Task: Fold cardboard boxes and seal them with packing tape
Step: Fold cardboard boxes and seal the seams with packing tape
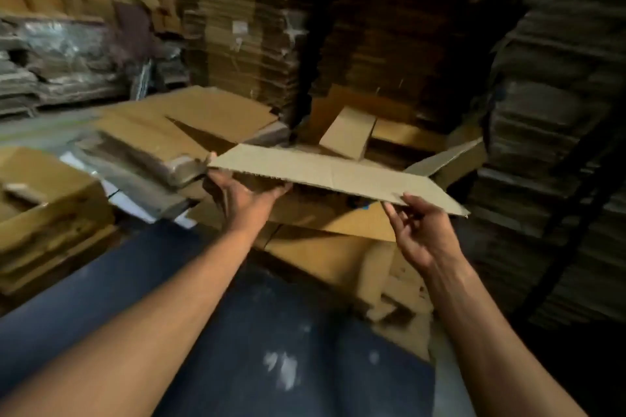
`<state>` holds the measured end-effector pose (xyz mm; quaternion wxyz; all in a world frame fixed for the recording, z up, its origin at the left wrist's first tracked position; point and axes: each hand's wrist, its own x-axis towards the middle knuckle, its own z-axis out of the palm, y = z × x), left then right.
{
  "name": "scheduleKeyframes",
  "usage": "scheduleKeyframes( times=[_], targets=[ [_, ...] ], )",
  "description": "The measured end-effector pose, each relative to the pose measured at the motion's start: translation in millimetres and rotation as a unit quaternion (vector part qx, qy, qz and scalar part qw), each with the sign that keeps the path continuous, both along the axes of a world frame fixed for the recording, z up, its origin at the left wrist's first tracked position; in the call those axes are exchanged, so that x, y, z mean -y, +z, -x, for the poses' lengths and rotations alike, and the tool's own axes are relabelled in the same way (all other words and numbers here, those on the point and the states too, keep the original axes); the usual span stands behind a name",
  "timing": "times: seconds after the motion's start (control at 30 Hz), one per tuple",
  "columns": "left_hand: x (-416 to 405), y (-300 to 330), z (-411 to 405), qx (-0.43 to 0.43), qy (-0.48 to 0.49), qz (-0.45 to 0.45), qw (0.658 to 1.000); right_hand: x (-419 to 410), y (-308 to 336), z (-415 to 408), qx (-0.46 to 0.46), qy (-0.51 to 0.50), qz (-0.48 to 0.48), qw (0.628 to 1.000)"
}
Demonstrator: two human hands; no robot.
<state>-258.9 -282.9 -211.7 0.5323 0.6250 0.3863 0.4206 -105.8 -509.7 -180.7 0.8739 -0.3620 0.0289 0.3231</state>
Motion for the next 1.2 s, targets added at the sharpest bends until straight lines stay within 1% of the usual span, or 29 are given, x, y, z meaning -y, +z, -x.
scheduleKeyframes(
  times=[0.07,0.17,0.27,0.37,0.4,0.47,0.5,0.53,0.57,0.6,0.63,0.67,0.7,0.73,0.77,0.8,0.83,0.9,0.93,0.97,1.0,1.03,1.07,1.1,1.13,1.17,1.2],
  targets=[
    [9.3,-13.6,66.7,-0.007,0.024,-0.005,1.0,7.8,-21.6,53.5,-0.024,0.017,0.029,0.999],
    [18.3,-37.0,144.6,-0.041,0.069,-0.052,0.995,17.8,-32.5,114.6,-0.041,0.032,0.07,0.996],
    [20.6,-53.9,203.3,-0.066,0.04,-0.068,0.995,35.9,-43.3,156.6,-0.053,0.038,0.125,0.99],
    [23.2,-64.1,252.5,-0.102,0.014,-0.157,0.982,64.7,-63.3,196.7,-0.073,0.068,0.207,0.973],
    [24.1,-66.6,266.4,-0.115,0.003,-0.178,0.977,74.2,-69.6,209.3,-0.068,0.085,0.246,0.963],
    [25.4,-72.9,292.4,-0.136,-0.042,-0.161,0.977,93.9,-76.8,233.6,-0.04,0.141,0.342,0.928],
    [27.2,-74.2,304.7,-0.147,-0.06,-0.149,0.976,103.2,-75.6,243.6,-0.017,0.173,0.39,0.904],
    [28.7,-76.0,316.8,-0.158,-0.071,-0.138,0.975,113.3,-74.1,249.8,0.02,0.201,0.448,0.871],
    [30.0,-74.2,327.3,-0.163,-0.085,-0.123,0.975,123.0,-69.4,253.4,0.078,0.219,0.515,0.825],
    [29.5,-71.4,336.0,-0.16,-0.097,-0.11,0.976,132.4,-64.1,253.9,0.156,0.216,0.588,0.764],
    [29.3,-67.0,344.2,-0.159,-0.108,-0.102,0.976,141.9,-55.4,256.1,0.239,0.186,0.659,0.689],
    [27.5,-62.8,350.9,-0.161,-0.12,-0.097,0.975,148.2,-46.0,254.2,0.299,0.124,0.725,0.608],
    [27.0,-55.9,357.2,-0.172,-0.139,-0.096,0.97,149.2,-29.8,257.8,0.33,0.057,0.765,0.55],
    [26.3,-48.3,363.4,-0.195,-0.172,-0.097,0.961,145.0,-16.1,261.7,0.358,-0.004,0.778,0.516],
    [26.6,-38.6,368.3,-0.224,-0.22,-0.095,0.945,135.4,-1.2,266.6,0.402,-0.041,0.77,0.494],
    [22.6,-32.3,372.6,-0.254,-0.273,-0.081,0.924,122.5,9.2,270.1,0.454,-0.049,0.743,0.489],
    [18.8,-27.3,376.5,-0.284,-0.324,-0.061,0.9,106.4,18.6,273.6,0.499,-0.021,0.709,0.497],
    [11.2,-20.9,382.6,-0.342,-0.39,-0.025,0.855,68.4,18.8,279.3,0.565,0.081,0.64,0.514],
    [3.2,-24.1,384.0,-0.356,-0.393,-0.012,0.848,47.9,12.2,281.0,0.576,0.145,0.626,0.505],
    [-4.5,-27.1,383.3,-0.358,-0.377,-0.003,0.854,27.7,2.5,282.4,0.583,0.205,0.62,0.484],
    [-14.4,-34.1,381.7,-0.338,-0.342,0.009,0.877,9.3,-14.7,280.6,0.585,0.253,0.619,0.459],
    [-28.9,-44.2,380.3,-0.314,-0.283,0.021,0.906,-8.1,-34.2,281.4,0.587,0.286,0.612,0.445],
    [-48.2,-56.4,379.4,-0.287,-0.216,0.034,0.933,-22.4,-54.6,282.7,0.586,0.312,0.605,0.44],
    [-70.1,-68.9,381.2,-0.277,-0.151,0.046,0.948,-34.3,-77.0,285.8,0.578,0.332,0.602,0.438],
    [-95.5,-84.0,381.6,-0.282,-0.102,0.05,0.953,-45.2,-96.9,291.1,0.565,0.348,0.607,0.437],
    [-118.9,-100.3,383.5,-0.307,-0.071,0.065,0.947,-55.3,-114.7,297.6,0.548,0.362,0.614,0.437],
    [-136.6,-111.4,386.8,-0.321,-0.054,0.102,0.94,-64.2,-130.2,306.5,0.528,0.375,0.622,0.439]
  ],
)
